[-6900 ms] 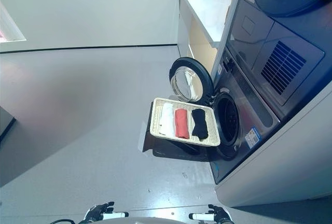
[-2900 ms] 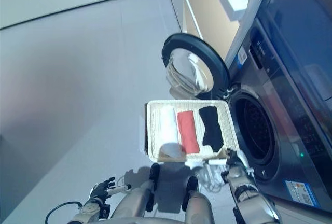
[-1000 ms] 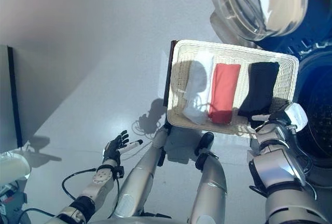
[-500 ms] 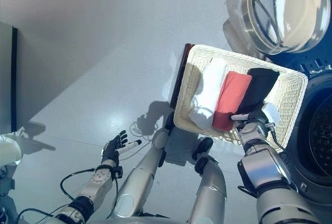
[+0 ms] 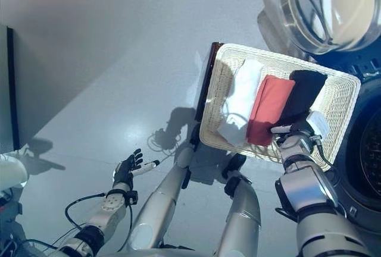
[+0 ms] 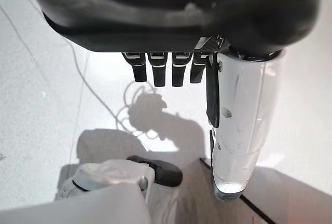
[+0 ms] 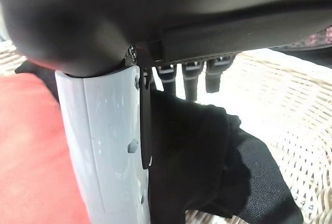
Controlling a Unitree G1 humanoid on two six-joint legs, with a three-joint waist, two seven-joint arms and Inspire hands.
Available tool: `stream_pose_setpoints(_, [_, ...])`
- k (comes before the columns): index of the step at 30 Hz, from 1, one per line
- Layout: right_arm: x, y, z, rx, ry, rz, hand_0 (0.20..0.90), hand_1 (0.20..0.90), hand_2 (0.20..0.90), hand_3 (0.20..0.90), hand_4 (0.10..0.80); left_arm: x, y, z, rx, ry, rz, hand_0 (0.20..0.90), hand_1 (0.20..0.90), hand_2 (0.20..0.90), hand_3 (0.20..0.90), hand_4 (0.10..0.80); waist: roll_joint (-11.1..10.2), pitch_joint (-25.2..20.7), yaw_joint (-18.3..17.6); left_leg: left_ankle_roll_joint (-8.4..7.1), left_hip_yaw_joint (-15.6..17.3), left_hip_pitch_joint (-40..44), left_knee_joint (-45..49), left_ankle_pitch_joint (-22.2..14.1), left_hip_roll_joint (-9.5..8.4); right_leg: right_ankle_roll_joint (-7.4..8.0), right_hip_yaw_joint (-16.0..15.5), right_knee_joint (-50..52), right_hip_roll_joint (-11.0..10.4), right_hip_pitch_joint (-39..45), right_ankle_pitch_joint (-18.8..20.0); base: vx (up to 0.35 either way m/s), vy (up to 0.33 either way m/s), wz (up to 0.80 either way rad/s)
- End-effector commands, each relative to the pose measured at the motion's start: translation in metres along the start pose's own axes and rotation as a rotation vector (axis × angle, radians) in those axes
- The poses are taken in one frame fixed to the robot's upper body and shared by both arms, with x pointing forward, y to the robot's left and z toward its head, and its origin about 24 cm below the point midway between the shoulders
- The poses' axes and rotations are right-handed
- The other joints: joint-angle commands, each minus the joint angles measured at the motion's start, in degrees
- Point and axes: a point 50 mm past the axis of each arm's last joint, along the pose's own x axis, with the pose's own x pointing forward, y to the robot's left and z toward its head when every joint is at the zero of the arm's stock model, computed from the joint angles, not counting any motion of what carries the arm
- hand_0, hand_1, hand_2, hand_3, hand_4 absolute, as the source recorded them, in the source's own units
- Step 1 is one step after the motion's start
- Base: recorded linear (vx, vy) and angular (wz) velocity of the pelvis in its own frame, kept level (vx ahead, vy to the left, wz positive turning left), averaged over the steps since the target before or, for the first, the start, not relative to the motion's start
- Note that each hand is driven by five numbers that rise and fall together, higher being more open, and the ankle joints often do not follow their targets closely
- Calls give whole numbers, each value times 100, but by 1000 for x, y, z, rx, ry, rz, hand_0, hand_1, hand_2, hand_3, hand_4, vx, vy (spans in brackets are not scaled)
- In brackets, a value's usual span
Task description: Pick up the clothes and place them into the washing machine
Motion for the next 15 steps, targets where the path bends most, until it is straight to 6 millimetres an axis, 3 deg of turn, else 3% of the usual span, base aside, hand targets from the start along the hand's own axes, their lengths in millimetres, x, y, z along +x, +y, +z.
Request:
stream_pose_setpoints(1, [15, -45, 26, -31, -98, -138, 900, 900, 900, 900, 800, 3, 18, 10, -45, -45, 82, 900, 900, 900, 900, 800, 28, 337, -6, -220, 456, 41, 772, -973, -318, 465, 446, -1747, -54, 1081, 946, -30, 0, -20])
stream_pose_setpoints(4, [15, -44, 28, -42, -107, -133, 900, 900, 900, 900, 800, 2, 19, 7, -55, -32, 89, 900, 900, 900, 900, 800, 90, 290, -41, -198, 491, 50, 739, -971, -309, 475, 505, -1771, -45, 1044, 976, -19, -12, -16])
stream_pose_setpoints(6, [15, -43, 31, -39, -114, -127, 304, 304, 304, 304, 375, 2, 19, 4, -61, -15, 92, 900, 900, 900, 900, 800, 143, 254, -81, -201, 499, 73, 723, -961, -305, 472, 541, -1770, -37, 1030, 966, -3, -18, -5])
stream_pose_setpoints(7, [14, -42, 31, -46, -117, -123, 225, 225, 225, 225, 318, 1, 20, 2, -60, -8, 95, 900, 900, 900, 900, 800, 166, 244, -95, -200, 499, 84, 716, -958, -305, 466, 557, -1757, -36, 1020, 959, 0, 0, 0])
stream_pose_setpoints(8, [14, -40, 32, -49, -124, -122, 200, 200, 200, 200, 300, 1, 21, 1, -60, -2, 101, 900, 900, 900, 900, 800, 186, 239, -107, -201, 494, 89, 715, -954, -300, 459, 569, -1732, -37, 997, 947, 0, 0, 0])
stream_pose_setpoints(15, [13, -41, 43, -42, -154, -132, 200, 200, 200, 200, 300, 0, 23, -6, -72, 26, 120, 900, 900, 900, 900, 800, 343, 249, -167, -206, 535, 84, 685, -898, -277, 412, 642, -1545, -7, 820, 893, -18, -11, -5])
